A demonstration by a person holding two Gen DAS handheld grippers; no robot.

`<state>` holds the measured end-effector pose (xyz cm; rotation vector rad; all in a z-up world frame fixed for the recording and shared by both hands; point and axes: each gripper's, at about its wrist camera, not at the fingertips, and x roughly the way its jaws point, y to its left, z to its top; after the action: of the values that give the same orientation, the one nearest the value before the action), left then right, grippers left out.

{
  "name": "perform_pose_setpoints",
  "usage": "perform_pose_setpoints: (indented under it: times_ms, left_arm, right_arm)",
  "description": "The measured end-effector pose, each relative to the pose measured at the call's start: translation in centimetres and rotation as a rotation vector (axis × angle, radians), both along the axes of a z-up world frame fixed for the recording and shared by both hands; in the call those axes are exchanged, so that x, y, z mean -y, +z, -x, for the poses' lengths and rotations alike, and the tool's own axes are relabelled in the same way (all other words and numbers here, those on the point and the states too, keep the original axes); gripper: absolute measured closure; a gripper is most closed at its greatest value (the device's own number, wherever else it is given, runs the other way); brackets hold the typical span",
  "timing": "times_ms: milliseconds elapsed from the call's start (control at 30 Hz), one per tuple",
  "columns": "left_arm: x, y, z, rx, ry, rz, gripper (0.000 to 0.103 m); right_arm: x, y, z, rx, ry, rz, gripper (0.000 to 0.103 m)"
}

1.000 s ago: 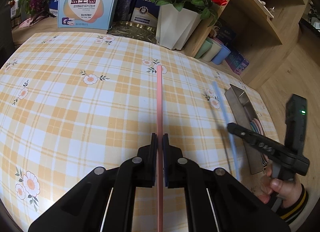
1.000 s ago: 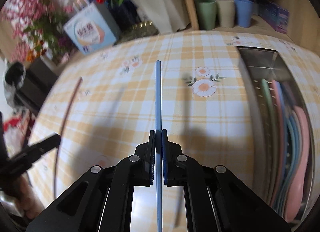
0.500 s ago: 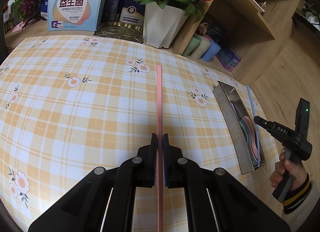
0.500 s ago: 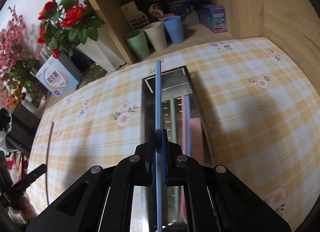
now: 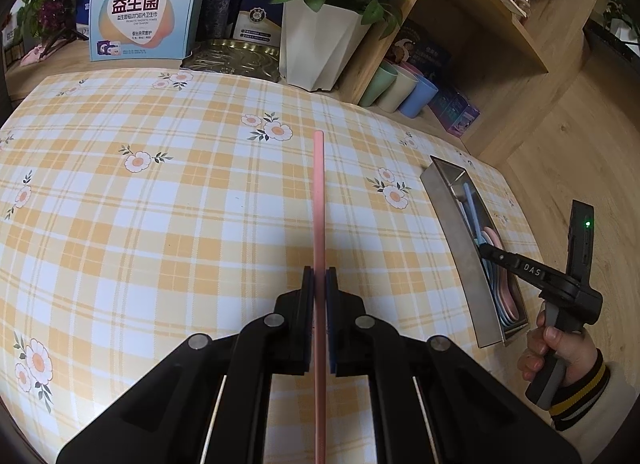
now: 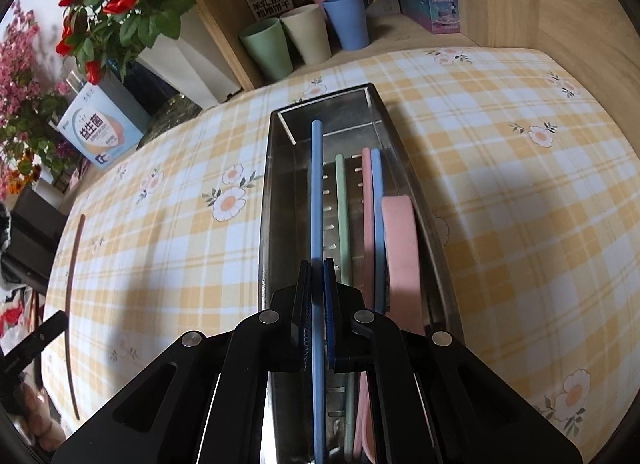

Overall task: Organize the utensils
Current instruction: 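Lower the blue chopstick into the steel tray and open the right tool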

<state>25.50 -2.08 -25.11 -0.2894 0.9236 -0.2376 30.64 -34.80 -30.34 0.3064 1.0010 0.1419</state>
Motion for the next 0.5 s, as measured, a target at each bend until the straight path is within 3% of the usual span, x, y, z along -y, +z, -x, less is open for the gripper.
perform_pose_setpoints:
  times_ms: [500]
  left_arm:
    - [4.6,1.0,-0.9,-0.027,-0.063,0.019,0.097]
  right_arm:
    - [0.9,-0.6,-0.1,-0.023,-0.003,-0.051,0.096]
